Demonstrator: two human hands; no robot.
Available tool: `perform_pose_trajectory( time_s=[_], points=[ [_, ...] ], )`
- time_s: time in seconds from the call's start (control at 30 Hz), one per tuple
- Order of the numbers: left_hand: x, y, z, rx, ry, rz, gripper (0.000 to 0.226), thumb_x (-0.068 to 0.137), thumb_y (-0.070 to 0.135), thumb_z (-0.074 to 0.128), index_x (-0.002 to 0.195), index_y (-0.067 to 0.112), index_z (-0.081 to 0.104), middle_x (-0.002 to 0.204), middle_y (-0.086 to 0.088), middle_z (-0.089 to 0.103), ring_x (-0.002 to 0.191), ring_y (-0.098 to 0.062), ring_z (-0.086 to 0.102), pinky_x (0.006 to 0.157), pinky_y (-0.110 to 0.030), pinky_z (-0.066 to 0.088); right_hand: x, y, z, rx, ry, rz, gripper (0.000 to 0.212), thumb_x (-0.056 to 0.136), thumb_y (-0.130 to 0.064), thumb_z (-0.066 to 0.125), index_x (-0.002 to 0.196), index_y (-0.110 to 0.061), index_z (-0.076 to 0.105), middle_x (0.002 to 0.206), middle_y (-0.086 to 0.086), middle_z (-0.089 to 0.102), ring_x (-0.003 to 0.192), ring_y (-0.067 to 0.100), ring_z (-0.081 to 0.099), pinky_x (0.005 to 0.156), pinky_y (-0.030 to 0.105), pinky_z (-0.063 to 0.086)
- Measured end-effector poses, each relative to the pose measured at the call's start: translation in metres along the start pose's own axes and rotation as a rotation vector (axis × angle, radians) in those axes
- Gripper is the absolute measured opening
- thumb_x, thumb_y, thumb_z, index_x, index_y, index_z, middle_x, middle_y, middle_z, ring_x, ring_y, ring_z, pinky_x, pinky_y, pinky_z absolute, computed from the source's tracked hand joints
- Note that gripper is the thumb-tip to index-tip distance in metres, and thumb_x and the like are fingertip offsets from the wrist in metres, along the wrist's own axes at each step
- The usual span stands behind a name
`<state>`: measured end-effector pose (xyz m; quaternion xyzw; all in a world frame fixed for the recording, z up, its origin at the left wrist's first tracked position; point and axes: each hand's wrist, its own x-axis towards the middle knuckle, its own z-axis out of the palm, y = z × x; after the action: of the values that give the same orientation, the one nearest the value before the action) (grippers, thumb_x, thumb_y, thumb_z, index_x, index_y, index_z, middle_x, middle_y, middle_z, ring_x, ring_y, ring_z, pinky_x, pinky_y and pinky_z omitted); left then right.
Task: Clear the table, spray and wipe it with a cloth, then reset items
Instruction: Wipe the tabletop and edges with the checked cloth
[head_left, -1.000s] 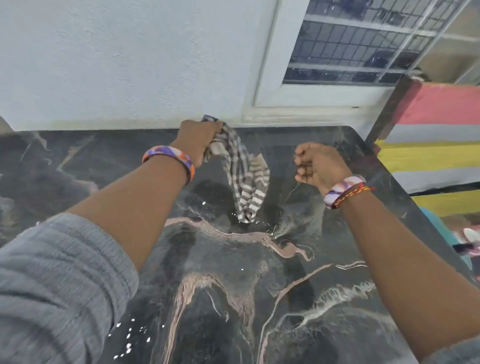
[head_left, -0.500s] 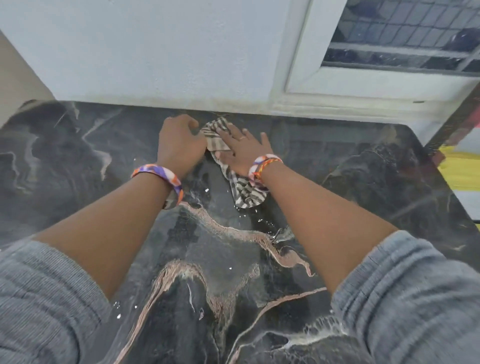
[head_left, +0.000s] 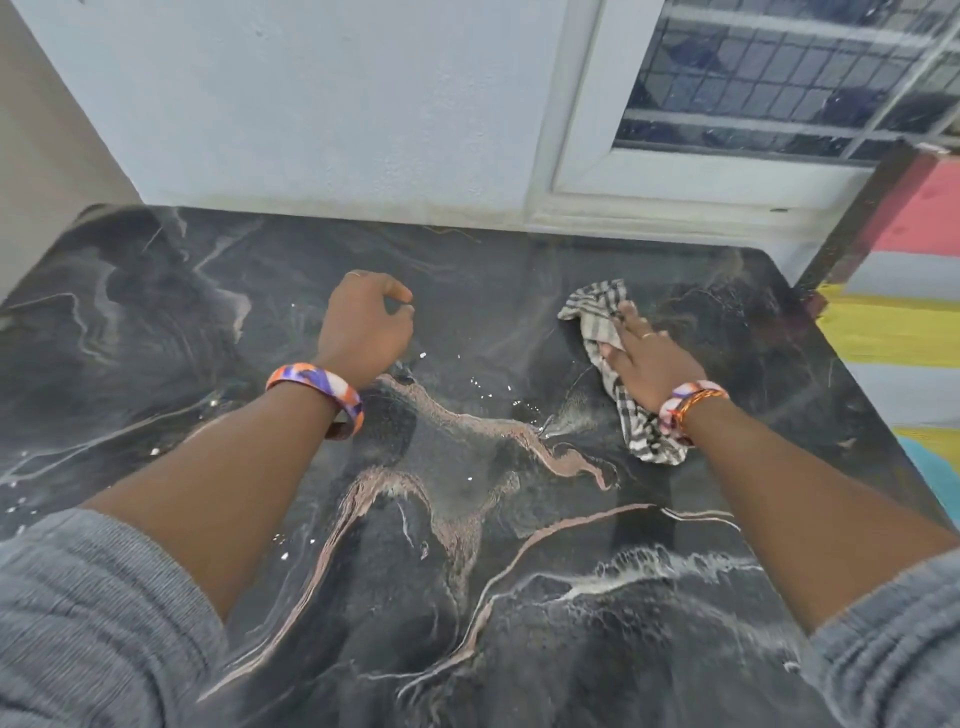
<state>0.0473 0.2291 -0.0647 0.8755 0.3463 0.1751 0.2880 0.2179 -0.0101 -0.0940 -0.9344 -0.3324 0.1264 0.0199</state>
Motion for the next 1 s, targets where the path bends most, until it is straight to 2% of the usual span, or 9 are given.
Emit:
perform_pose_trajectory(
  time_s=[0.17, 0.43, 0.53, 0.6, 0.7, 0.8, 0.87, 0.93, 1.0],
  points=[
    [-0.016, -0.030, -0.032, -0.013, -0.010, 0.082, 0.020, 0.086, 0.013, 0.054, 0.100, 0.011, 0.068, 0.123, -0.010, 0.060, 0.116, -0.024, 0.053, 0.098, -0.027, 0.036, -0.035, -0.088, 0.024, 0.068, 0.045, -0.169, 0.051, 0.100, -0.030, 0.031, 0.147, -0.013, 0.023, 0.159, 0.001, 0.001, 0.143, 0.026, 0.020, 0.116, 0.036, 0.017],
    [-0.068, -0.128, -0.127, 0.000, -0.001, 0.117, 0.022, 0.084, 0.009, 0.054, 0.099, 0.006, 0.070, 0.117, -0.016, 0.065, 0.114, -0.031, 0.056, 0.100, -0.032, 0.037, -0.116, -0.283, 0.071, 0.167, 0.129, -0.330, 0.050, 0.093, -0.013, 0.042, 0.143, -0.020, 0.035, 0.157, -0.002, 0.018, 0.139, 0.027, 0.029, 0.111, 0.038, 0.029],
    [-0.090, -0.158, -0.162, -0.012, 0.024, 0.081, 0.022, 0.085, 0.009, 0.054, 0.100, 0.005, 0.069, 0.114, -0.015, 0.067, 0.112, -0.031, 0.057, 0.100, -0.034, 0.038, -0.149, -0.345, 0.091, 0.338, 0.093, -0.399, 0.050, 0.088, -0.006, 0.044, 0.135, -0.021, 0.048, 0.149, 0.000, 0.038, 0.133, 0.027, 0.041, 0.106, 0.039, 0.037],
    [-0.099, -0.169, -0.179, -0.016, 0.030, 0.085, 0.023, 0.085, 0.009, 0.054, 0.100, 0.005, 0.069, 0.113, -0.015, 0.067, 0.111, -0.031, 0.058, 0.100, -0.033, 0.038, -0.164, -0.366, 0.098, 0.627, 0.096, -0.356, 0.045, 0.085, -0.007, 0.044, 0.127, -0.018, 0.057, 0.134, 0.007, 0.056, 0.122, 0.024, 0.053, 0.102, 0.036, 0.043],
    [-0.112, -0.176, -0.193, -0.019, 0.021, 0.108, 0.024, 0.086, 0.011, 0.053, 0.102, 0.005, 0.070, 0.114, -0.014, 0.068, 0.112, -0.029, 0.058, 0.101, -0.032, 0.038, -0.183, -0.368, 0.089, 1.218, 0.143, -0.197, 0.030, 0.087, -0.001, 0.048, 0.111, 0.001, 0.065, 0.107, 0.012, 0.066, 0.093, 0.006, 0.063, 0.093, 0.027, 0.047],
    [-0.126, -0.169, -0.193, -0.043, -0.008, 0.118, 0.024, 0.087, 0.014, 0.052, 0.102, 0.008, 0.070, 0.114, -0.012, 0.068, 0.111, -0.028, 0.059, 0.098, -0.030, 0.039, -0.200, -0.336, 0.077, 1.514, 0.199, 0.001, 0.032, 0.086, 0.006, 0.050, 0.097, -0.015, 0.071, 0.090, 0.005, 0.071, 0.085, 0.015, 0.065, 0.086, 0.032, 0.051],
    [-0.139, -0.157, -0.184, -0.048, -0.043, 0.149, 0.024, 0.087, 0.014, 0.052, 0.101, 0.008, 0.070, 0.111, -0.013, 0.069, 0.108, -0.029, 0.060, 0.095, -0.029, 0.041, -0.213, -0.304, 0.070, 1.699, 0.245, 0.088, 0.032, 0.086, 0.008, 0.051, 0.094, -0.018, 0.069, 0.079, -0.001, 0.073, 0.071, 0.011, 0.067, 0.072, 0.026, 0.056],
    [-0.153, -0.142, -0.171, -0.054, -0.098, 0.193, 0.023, 0.086, 0.014, 0.053, 0.098, 0.007, 0.071, 0.107, -0.015, 0.070, 0.105, -0.030, 0.061, 0.090, -0.030, 0.042, -0.226, -0.265, 0.061, 1.823, 0.334, 0.185, 0.030, 0.086, 0.008, 0.051, 0.100, -0.013, 0.067, 0.078, 0.001, 0.072, 0.065, 0.011, 0.066, 0.060, 0.024, 0.056],
    [-0.165, -0.127, -0.154, -0.051, -0.153, 0.244, 0.024, 0.085, 0.017, 0.051, 0.092, 0.006, 0.071, 0.102, -0.018, 0.069, 0.102, -0.032, 0.061, 0.088, -0.032, 0.043, -0.240, -0.223, 0.056, 1.862, 0.446, 0.265, 0.030, 0.088, 0.004, 0.050, 0.112, -0.009, 0.063, 0.091, 0.008, 0.070, 0.069, 0.015, 0.065, 0.061, 0.027, 0.056]
  ],
)
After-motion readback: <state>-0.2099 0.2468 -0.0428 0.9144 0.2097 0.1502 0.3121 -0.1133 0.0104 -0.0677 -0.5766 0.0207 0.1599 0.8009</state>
